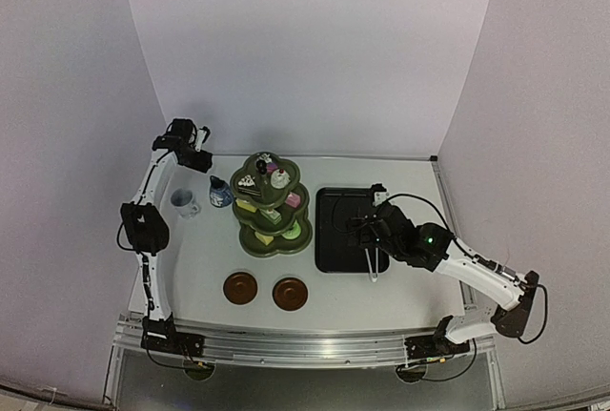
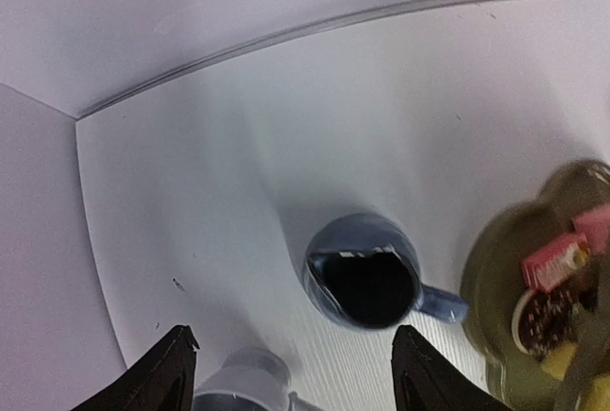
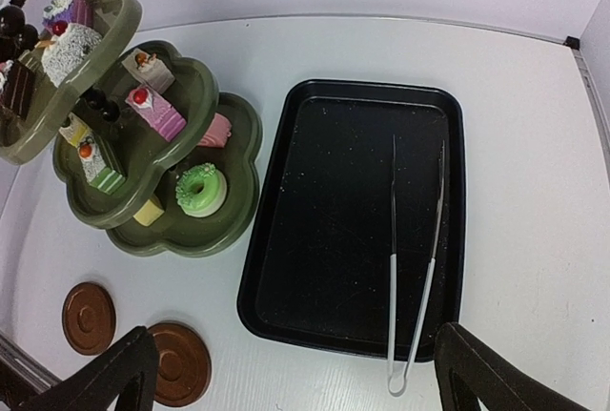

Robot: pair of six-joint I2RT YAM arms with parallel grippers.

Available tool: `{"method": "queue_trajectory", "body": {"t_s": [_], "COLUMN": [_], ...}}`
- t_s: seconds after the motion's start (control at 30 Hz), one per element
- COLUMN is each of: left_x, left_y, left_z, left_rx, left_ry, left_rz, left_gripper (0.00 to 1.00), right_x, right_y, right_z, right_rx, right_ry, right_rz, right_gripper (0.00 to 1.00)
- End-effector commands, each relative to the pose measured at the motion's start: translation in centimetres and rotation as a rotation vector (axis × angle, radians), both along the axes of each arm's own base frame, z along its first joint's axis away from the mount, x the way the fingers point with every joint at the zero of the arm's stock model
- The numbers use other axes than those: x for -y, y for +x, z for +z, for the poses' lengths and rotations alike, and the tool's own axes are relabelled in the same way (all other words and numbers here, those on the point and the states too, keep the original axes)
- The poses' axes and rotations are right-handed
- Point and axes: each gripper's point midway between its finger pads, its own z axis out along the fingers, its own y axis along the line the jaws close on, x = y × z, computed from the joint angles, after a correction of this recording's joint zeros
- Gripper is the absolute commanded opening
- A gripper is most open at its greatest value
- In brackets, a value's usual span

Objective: Serve the afternoon tea

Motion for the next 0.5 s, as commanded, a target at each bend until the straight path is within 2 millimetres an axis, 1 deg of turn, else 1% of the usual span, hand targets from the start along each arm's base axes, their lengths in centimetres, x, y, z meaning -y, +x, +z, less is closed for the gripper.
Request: {"method": "queue_trajectory", "body": {"t_s": [0.0,0.07,0.13,0.23,0.33,0.43,0.47], "left_x": [-2.2,-2.1,-1.3,0.0,0.0,0.0,0.1], "left_y": [4.6,5.2,5.2,4.2,3.1,2.4,2.2], "left_z": [1.9,0.8,0.0,-1.7,-3.5,-5.1,-5.9], "left_rx": [0.157,0.148,0.126,0.067,0.021,-0.022,-0.041], "left_ry": [-0.075,-0.103,-0.143,-0.175,-0.170,-0.164,-0.155], "left_rz": [0.313,0.345,0.341,0.317,0.328,0.356,0.362], "left_gripper": [0.68,0.67,0.65,0.63,0.60,0.55,0.55], "right_x": [-0.4,-0.3,-0.2,-0.3,-0.5,-0.9,-1.0], "right_y": [-0.1,-0.1,-0.2,-0.1,0.0,0.3,0.3], "right_z": [0.8,0.6,0.4,0.1,-0.1,-0.4,-0.4], "right_rx": [-0.001,-0.008,-0.012,-0.016,-0.020,-0.025,-0.026], "right_ry": [0.045,0.048,0.045,0.041,0.031,0.018,0.013], "right_rz": [-0.014,-0.017,-0.022,-0.027,-0.023,-0.015,-0.010], "right_gripper": [0.98,0.98,0.98,0.98,0.98,0.98,0.98]}}
